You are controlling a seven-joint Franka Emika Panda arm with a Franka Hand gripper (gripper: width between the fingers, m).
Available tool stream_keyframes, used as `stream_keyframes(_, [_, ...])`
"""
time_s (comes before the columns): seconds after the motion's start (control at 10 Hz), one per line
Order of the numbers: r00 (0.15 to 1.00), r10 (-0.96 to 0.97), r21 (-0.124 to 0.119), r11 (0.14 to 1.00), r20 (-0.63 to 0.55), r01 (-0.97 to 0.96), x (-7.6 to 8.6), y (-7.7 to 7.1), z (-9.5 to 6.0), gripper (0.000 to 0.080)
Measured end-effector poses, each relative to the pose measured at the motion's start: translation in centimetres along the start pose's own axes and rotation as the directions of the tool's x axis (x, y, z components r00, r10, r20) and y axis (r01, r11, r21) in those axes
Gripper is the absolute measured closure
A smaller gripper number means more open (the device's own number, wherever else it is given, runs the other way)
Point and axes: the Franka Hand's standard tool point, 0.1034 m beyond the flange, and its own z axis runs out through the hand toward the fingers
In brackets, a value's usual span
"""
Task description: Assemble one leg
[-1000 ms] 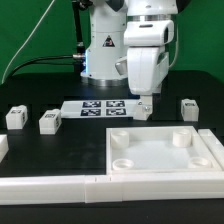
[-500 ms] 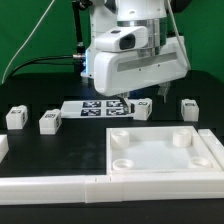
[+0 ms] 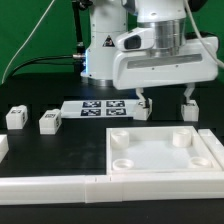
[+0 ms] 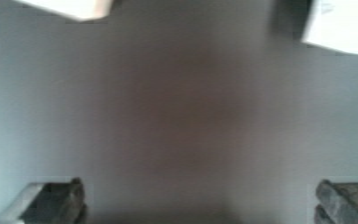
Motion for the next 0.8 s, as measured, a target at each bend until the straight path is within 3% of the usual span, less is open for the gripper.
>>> stream_keyframes(0.3, [0.998,-0.055,0.007,0.998,0.015,0.054,-0.9,-3.0,0.1,0.0151])
stream_keyframes(0.6, [0.998,-0.058,0.006,0.998,0.03,0.058,-0.8,-3.1,0.1,0.0151])
stream_keyframes(0.8, [0.969,-0.069,-0.013,0.997,0.238,0.075,-1.6,-2.7,0.0,0.0151])
